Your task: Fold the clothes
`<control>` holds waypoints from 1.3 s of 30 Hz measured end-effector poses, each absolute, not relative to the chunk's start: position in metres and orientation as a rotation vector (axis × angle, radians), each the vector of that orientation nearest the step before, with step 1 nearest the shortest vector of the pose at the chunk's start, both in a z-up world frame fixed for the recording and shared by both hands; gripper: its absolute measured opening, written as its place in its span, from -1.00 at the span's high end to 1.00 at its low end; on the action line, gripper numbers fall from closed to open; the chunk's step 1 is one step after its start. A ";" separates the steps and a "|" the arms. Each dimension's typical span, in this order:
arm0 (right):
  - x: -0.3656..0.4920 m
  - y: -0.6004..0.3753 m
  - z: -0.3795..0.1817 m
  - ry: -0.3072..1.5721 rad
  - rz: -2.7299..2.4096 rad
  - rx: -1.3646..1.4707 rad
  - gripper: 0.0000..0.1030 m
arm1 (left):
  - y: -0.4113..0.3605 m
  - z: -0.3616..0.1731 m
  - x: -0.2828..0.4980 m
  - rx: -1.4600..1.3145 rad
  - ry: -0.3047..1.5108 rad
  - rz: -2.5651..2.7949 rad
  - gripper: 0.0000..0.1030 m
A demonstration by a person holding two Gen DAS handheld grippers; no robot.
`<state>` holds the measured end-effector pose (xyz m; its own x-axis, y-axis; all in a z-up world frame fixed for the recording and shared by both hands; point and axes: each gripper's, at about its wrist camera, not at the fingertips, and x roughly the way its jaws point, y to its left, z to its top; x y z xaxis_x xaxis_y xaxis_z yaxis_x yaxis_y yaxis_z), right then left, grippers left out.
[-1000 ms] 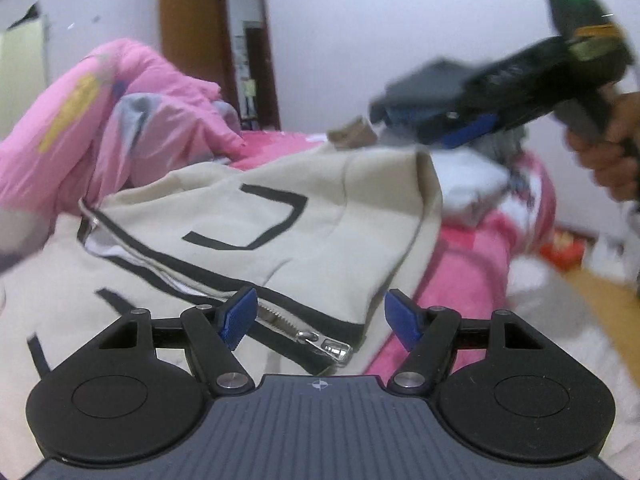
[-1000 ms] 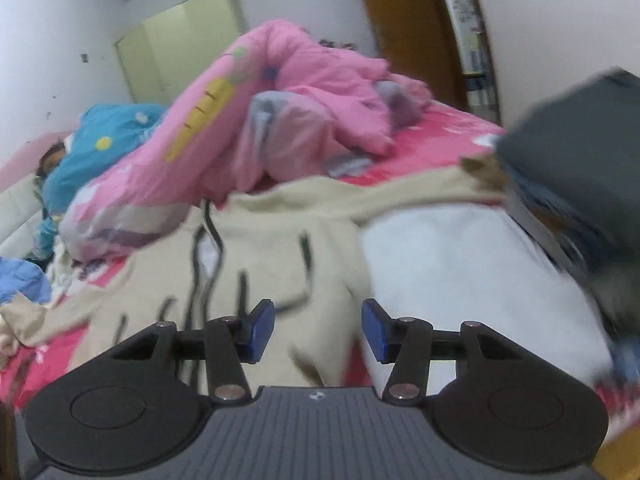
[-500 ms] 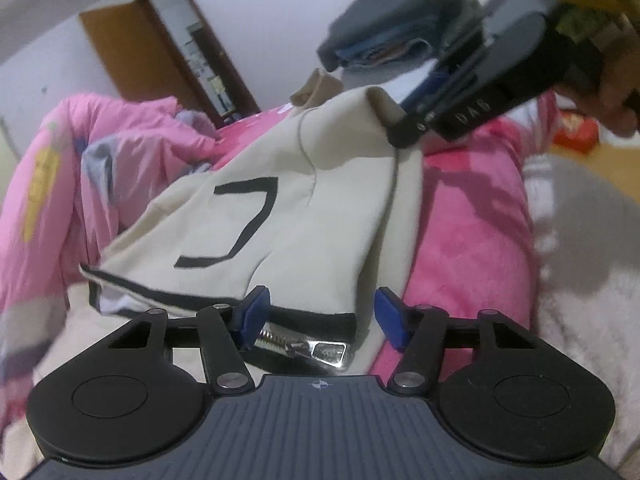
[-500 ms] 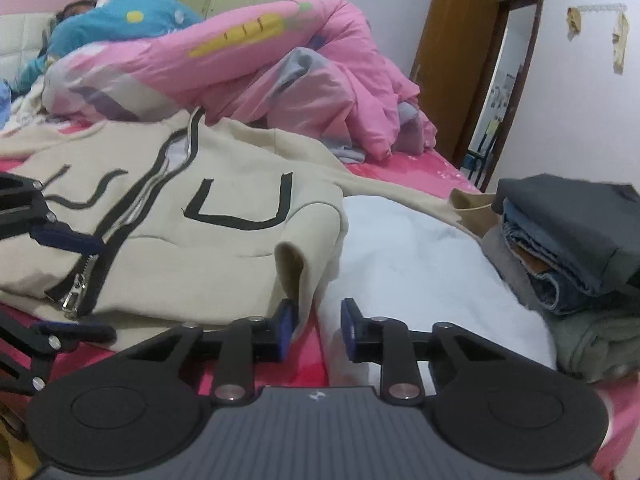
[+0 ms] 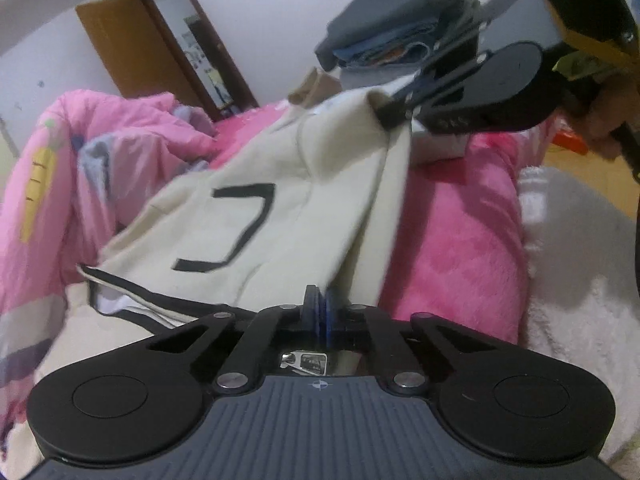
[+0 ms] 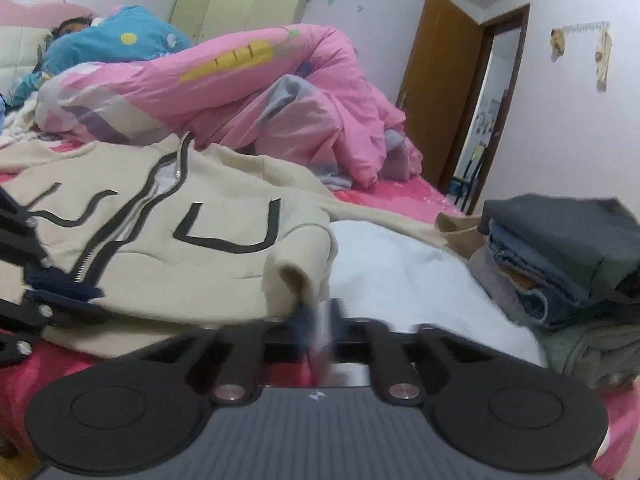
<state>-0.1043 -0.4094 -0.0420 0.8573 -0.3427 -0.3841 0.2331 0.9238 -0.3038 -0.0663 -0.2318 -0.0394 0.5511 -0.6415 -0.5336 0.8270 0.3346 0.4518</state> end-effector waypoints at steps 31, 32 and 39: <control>-0.045 -0.474 -0.032 0.670 -0.080 0.141 0.94 | -0.196 -0.041 -0.069 0.764 0.273 -1.023 0.99; -0.038 -0.482 -0.061 0.757 -0.075 0.192 0.96 | -0.194 -0.041 -0.068 0.757 0.281 -1.027 0.99; -0.048 -0.477 0.004 0.606 -0.093 0.240 0.86 | -0.192 -0.042 -0.068 0.758 0.276 -1.045 0.98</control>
